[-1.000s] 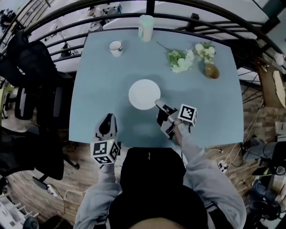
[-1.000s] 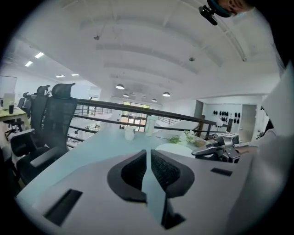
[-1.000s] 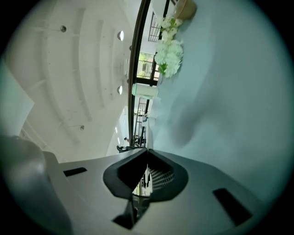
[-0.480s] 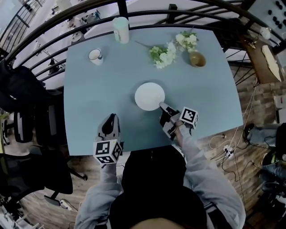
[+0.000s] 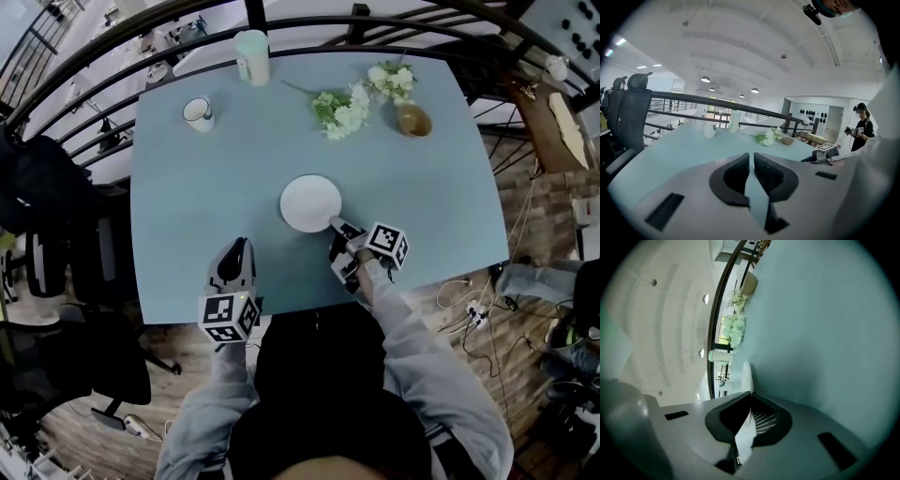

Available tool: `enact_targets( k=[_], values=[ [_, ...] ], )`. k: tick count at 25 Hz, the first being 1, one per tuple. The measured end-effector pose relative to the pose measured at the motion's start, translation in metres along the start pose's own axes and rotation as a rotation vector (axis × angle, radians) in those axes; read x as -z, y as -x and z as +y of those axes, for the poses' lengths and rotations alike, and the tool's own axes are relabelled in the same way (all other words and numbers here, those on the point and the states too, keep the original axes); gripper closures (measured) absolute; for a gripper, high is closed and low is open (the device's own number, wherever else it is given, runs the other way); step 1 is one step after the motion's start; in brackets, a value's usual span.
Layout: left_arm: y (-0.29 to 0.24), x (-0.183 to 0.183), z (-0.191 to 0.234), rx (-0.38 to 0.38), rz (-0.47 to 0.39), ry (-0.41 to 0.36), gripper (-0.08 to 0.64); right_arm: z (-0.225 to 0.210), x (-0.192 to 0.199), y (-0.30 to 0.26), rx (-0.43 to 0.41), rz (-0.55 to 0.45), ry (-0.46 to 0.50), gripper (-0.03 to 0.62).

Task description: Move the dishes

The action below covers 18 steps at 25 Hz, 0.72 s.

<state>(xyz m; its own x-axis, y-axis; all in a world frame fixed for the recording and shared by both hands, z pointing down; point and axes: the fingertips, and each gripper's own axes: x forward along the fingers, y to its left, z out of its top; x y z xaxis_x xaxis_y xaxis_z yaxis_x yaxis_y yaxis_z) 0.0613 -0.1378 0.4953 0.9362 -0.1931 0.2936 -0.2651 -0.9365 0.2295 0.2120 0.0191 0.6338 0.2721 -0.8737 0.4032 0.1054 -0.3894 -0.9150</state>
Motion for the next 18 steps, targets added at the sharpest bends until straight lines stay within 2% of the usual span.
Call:
enact_targets(
  k=[8, 14, 18],
  values=[
    [0.005, 0.002, 0.002, -0.013, 0.001, -0.002, 0.517, -0.015, 0.002, -0.001, 0.128, -0.024, 0.002, 0.565],
    [0.007, 0.004, -0.001, -0.005, 0.018, -0.008, 0.517, -0.017, -0.001, -0.001, 0.130, -0.043, -0.042, 0.551],
    [0.006, 0.002, -0.001, -0.007, 0.000, -0.014, 0.517, -0.003, -0.003, -0.005, 0.097, -0.045, -0.022, 0.405]
  ],
)
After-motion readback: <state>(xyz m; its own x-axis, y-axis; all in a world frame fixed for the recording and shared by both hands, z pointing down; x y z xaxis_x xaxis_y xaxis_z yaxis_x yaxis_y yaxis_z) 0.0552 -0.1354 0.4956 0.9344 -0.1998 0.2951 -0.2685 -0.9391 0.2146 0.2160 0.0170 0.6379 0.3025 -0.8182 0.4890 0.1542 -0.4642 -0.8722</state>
